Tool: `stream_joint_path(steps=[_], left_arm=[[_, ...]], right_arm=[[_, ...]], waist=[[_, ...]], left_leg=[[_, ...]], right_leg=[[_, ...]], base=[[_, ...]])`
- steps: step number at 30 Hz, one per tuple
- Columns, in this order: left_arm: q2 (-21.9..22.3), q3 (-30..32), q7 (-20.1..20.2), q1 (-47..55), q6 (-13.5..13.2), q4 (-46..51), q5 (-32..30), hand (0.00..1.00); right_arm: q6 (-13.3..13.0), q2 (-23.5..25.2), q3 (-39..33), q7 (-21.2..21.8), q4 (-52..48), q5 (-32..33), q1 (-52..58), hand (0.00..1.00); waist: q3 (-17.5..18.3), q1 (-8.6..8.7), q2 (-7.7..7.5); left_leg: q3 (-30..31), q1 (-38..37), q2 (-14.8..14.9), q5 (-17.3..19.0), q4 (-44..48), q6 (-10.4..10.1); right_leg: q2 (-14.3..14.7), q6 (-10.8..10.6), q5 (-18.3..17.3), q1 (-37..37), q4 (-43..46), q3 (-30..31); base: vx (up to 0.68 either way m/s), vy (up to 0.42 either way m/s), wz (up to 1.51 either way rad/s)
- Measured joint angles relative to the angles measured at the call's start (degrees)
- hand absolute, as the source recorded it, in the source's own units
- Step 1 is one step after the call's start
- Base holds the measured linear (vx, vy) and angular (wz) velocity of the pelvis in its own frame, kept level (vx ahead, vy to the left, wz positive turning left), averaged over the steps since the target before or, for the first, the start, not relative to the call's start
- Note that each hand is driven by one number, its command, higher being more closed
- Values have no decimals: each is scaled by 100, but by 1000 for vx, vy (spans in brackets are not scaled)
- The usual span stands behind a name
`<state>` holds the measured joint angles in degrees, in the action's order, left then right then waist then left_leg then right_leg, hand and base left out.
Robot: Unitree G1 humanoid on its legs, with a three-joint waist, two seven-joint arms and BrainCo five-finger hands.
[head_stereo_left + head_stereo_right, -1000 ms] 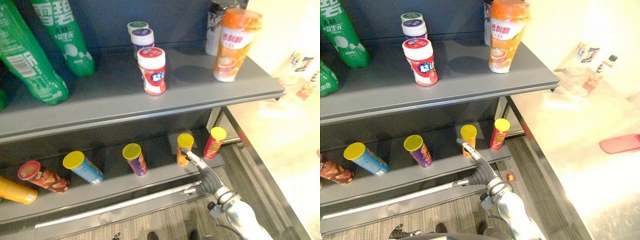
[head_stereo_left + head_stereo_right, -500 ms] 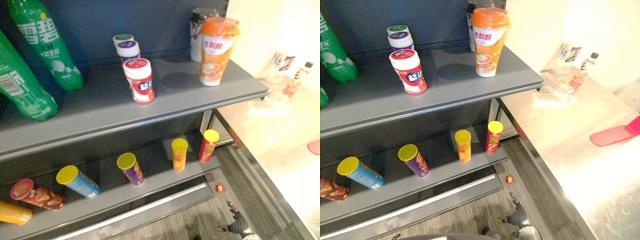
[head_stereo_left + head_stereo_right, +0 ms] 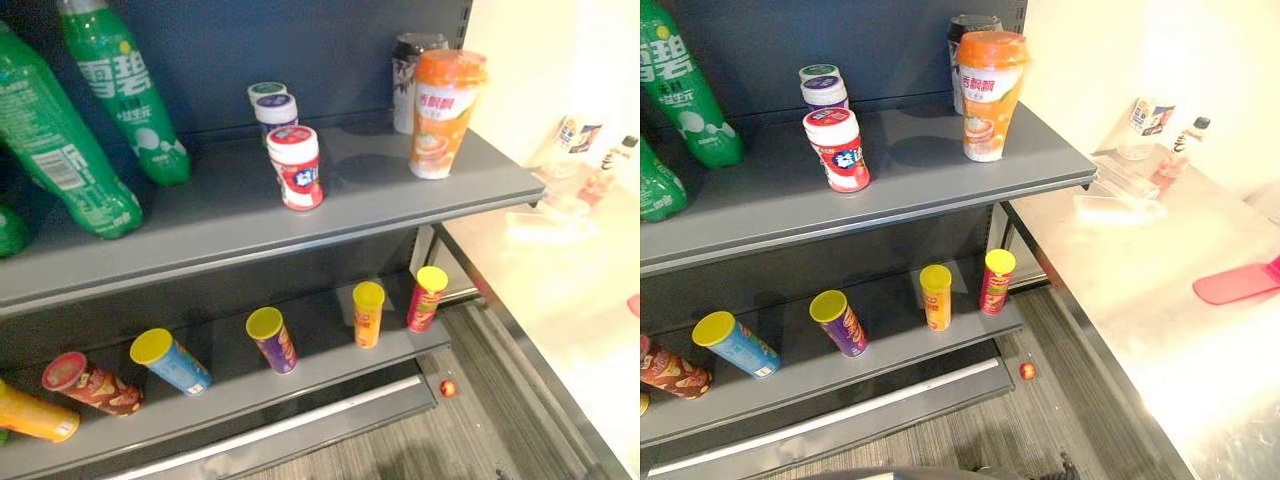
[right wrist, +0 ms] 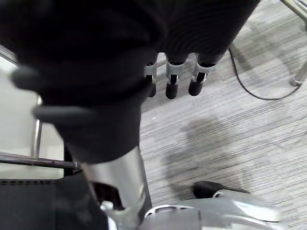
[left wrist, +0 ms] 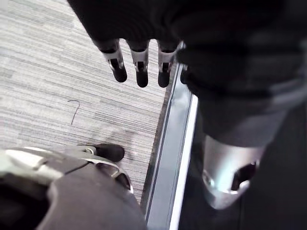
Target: Put the gum and the chips on the shelf.
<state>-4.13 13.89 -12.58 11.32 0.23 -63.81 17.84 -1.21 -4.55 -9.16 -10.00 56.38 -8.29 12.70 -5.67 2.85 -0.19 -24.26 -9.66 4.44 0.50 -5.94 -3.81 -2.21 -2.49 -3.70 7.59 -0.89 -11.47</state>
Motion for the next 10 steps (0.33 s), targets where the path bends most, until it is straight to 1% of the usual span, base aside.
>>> stream_joint_path(steps=[1, 2, 4, 5, 6, 10], left_arm=[[0, 2, 1, -3, 7, -9, -2, 0], [0, 3, 1, -6, 14, -16, -1, 0], [-5, 2, 0, -23, 41, -30, -10, 0], [-5, 3, 0, -29, 44, -35, -9, 0], [-2, 1, 1, -35, 39, -66, -9, 0], [-2, -7, 29, -48, 7, -90, -9, 0]], right_arm=[[137, -12, -55, 84, 95, 183, -74, 0], [218, -5, -66, 85, 108, 260, -96, 0], [507, 0, -140, 94, 262, 620, -196, 0], [568, -1, -163, 96, 304, 665, -219, 0], [683, -9, -172, 76, 337, 728, -262, 0], [712, -10, -180, 43, 433, 708, -308, 0]], waist=[[-3, -3, 0], [-15, -6, -5], [-64, -10, -29], [-63, -14, -25], [-64, -22, -25], [-65, -56, -26]], left_leg=[[27, -12, -2, -1, 0, 1], [43, -36, -4, -1, 0, 1], [116, -77, -12, 0, 0, 1], [129, -76, -13, -1, -1, 1], [137, -68, -14, -3, -1, 4], [153, -59, -15, -4, -1, 5]], right_leg=[[-4, -1, -1, 32, -7, -52], [-5, -1, -1, 68, -15, -67], [-7, -2, -2, 162, -60, -110], [-9, -2, -2, 170, -67, -123], [-9, -2, -2, 171, -74, -136], [-9, -3, -2, 176, -90, -173]], base=[[7, -10, 10], [7, -15, 14], [0, -16, 14], [-9, -17, 11], [-6, -13, 6], [0, -4, 1]])
